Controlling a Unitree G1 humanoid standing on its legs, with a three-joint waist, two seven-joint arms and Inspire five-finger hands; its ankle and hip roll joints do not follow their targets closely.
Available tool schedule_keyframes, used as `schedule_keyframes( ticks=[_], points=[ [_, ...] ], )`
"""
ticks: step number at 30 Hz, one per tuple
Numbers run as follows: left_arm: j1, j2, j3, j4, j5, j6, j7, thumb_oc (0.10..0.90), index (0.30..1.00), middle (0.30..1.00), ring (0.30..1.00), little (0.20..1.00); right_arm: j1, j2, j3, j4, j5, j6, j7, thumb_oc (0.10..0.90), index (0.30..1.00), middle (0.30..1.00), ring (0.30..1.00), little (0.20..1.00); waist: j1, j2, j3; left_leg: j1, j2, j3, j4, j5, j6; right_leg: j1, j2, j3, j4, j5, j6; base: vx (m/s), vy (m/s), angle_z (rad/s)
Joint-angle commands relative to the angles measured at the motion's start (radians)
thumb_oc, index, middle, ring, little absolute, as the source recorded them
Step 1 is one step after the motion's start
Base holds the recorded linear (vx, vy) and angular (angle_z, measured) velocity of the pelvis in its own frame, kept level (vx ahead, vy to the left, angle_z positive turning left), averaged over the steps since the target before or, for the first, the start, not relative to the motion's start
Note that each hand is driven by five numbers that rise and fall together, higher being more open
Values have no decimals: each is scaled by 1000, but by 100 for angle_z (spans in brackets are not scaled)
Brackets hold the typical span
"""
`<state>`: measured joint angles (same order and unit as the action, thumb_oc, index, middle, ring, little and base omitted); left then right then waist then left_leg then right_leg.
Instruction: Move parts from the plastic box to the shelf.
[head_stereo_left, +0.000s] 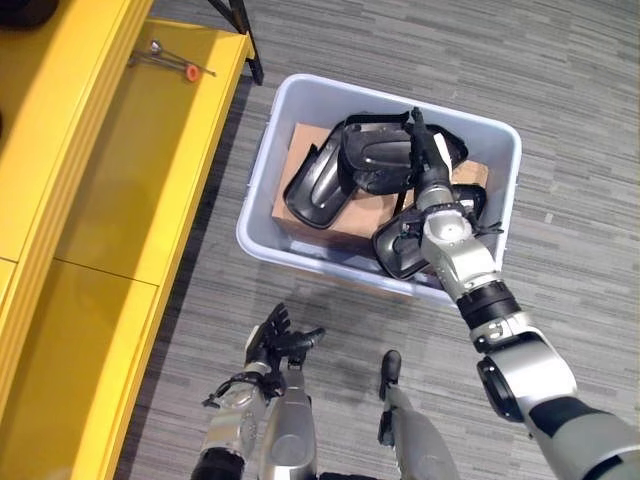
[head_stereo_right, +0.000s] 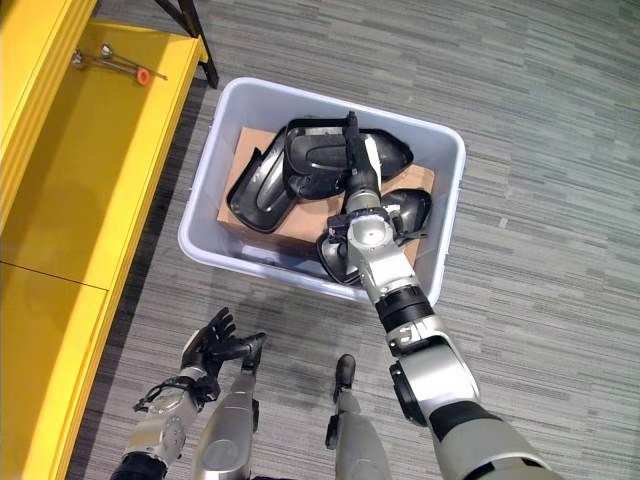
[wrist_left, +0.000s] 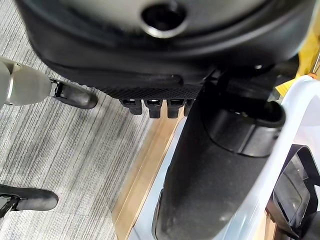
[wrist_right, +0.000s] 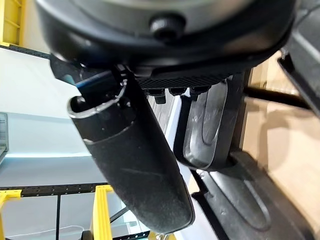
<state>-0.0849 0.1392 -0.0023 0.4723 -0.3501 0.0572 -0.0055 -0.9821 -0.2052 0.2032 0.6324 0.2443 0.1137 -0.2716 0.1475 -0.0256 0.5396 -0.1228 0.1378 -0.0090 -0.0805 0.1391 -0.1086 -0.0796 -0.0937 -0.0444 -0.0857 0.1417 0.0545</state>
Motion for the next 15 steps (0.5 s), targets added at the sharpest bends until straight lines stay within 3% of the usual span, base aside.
schedule_keyframes(
  ticks=[1,9,15],
  points=[
    [33,2,-8,-103,-35,-54,3,900,1000,1000,1000,1000,-208,-13,9,-57,42,-87,-15,900,1000,1000,1000,1000,2,-22,-20,55,3,19,4,-45,58,69,-97,11,-2,-38,-56,16,45,-1],
    [51,7,3,-112,-43,-55,-4,900,1000,1000,1000,1000,-336,-3,24,167,174,-88,14,900,1000,1000,1000,1000,41,-39,-20,61,3,21,-1,-54,56,68,-101,1,-2,-45,-61,18,40,3],
    [56,11,-4,-121,-43,-59,-5,900,1000,1000,1000,1000,-418,-28,37,377,206,-83,44,900,1000,1000,1000,1000,71,-32,-20,54,-1,20,10,-51,50,66,-109,-9,-2,-48,-64,17,25,-2]
  ],
)
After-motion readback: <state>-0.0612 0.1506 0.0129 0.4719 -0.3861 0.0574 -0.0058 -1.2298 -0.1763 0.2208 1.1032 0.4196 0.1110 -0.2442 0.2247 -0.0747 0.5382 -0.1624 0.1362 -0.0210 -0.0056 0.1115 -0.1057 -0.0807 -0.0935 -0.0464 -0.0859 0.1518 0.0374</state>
